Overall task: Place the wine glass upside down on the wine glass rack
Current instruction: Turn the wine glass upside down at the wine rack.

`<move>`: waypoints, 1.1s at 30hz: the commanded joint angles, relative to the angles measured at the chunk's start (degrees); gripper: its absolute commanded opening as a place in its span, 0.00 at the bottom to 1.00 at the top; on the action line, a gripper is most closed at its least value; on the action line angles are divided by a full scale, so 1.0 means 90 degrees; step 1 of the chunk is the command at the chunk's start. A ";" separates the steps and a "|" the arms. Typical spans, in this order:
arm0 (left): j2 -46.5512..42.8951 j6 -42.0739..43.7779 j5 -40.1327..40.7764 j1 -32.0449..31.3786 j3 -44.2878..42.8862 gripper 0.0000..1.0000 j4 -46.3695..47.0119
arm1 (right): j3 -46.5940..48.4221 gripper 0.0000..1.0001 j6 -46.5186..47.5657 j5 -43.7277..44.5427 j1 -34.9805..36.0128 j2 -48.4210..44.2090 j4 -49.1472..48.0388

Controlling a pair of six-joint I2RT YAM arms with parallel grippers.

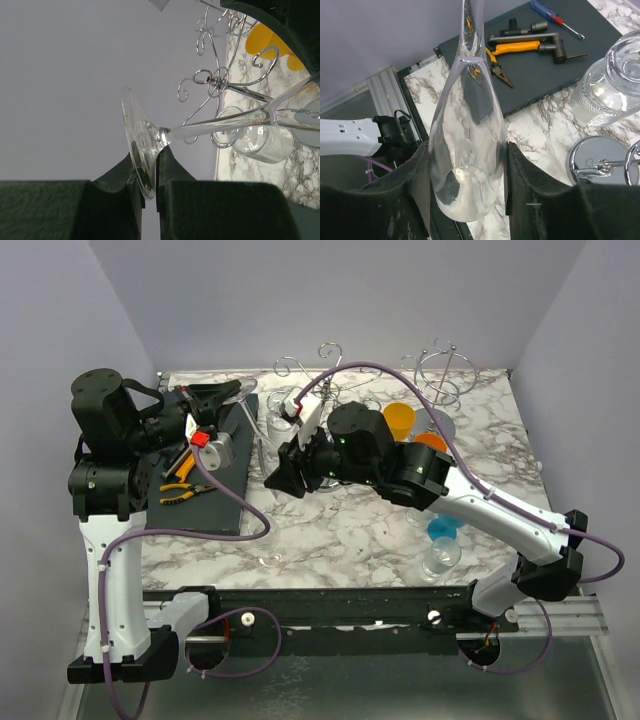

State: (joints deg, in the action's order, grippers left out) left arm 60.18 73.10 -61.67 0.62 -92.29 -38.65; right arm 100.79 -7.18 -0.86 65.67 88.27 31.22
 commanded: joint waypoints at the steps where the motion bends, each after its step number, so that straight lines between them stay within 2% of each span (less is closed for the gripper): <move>1: -0.0057 -0.0256 -0.0264 -0.0028 0.0027 0.18 0.0369 | -0.0412 0.20 -0.0080 -0.0017 0.0057 -0.0276 -0.0819; 2: -0.0047 -0.0512 -0.0267 -0.0029 0.0021 0.26 0.0491 | -0.0515 0.17 -0.0090 0.0064 0.0057 -0.0346 -0.0925; 5: -0.0047 -0.1319 -0.0296 -0.0036 0.0056 0.40 0.0918 | -0.0875 0.10 -0.0142 0.0474 0.0058 -0.0507 -0.1298; 6: -0.0044 -0.1643 -0.0301 -0.0040 0.0091 0.49 0.1092 | -0.1005 0.07 -0.0150 0.0610 0.0061 -0.0565 -0.1463; 7: -0.0036 -0.1994 -0.0296 -0.0039 0.0147 0.63 0.1293 | -0.1189 0.04 -0.0159 0.0720 0.0059 -0.0634 -0.1622; 8: -0.0030 -0.2217 -0.0296 -0.0036 0.0187 0.68 0.1421 | -0.1389 0.01 -0.0193 0.0877 0.0058 -0.0699 -0.1828; 9: -0.0023 -0.2439 -0.0288 -0.0040 0.0245 0.73 0.1493 | -0.1566 0.01 -0.0227 0.0977 0.0057 -0.0774 -0.2011; 11: -0.0003 -0.2943 -0.0226 -0.0037 0.0349 0.88 0.1650 | -0.1949 0.01 -0.0267 0.1123 0.0063 -0.0944 -0.2399; 12: 0.0019 -0.3184 -0.0169 -0.0033 0.0375 0.92 0.1710 | -0.2145 0.01 -0.0285 0.1198 0.0062 -0.1059 -0.2560; 17: 0.0238 -0.4348 0.0214 -0.0031 0.0344 0.99 0.1755 | -0.3053 0.00 -0.0316 0.1698 0.0059 -0.1717 -0.2905; 21: 0.0523 -0.5533 0.0506 -0.0040 0.0212 0.99 0.1757 | -0.3756 0.01 -0.0366 0.2131 0.0057 -0.2321 -0.2886; 25: 0.0848 -0.6638 0.1167 -0.0039 0.0092 0.99 0.1742 | -0.4324 0.01 -0.0433 0.2580 0.0008 -0.2740 -0.2751; 28: 0.1089 -0.7073 0.1620 -0.0040 -0.0048 0.99 0.1529 | -0.4611 0.00 -0.0380 0.2893 -0.0055 -0.2922 -0.2688; 33: 0.1738 -0.7443 0.2070 -0.0037 -0.0908 0.98 0.0574 | -0.4850 0.01 -0.0314 0.2967 -0.0374 -0.3044 -0.2743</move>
State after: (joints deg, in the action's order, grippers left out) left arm 72.36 13.06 -49.19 0.36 -93.69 -26.33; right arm 58.35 -10.26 22.35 64.40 62.22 8.64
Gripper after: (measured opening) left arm 0.987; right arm 0.556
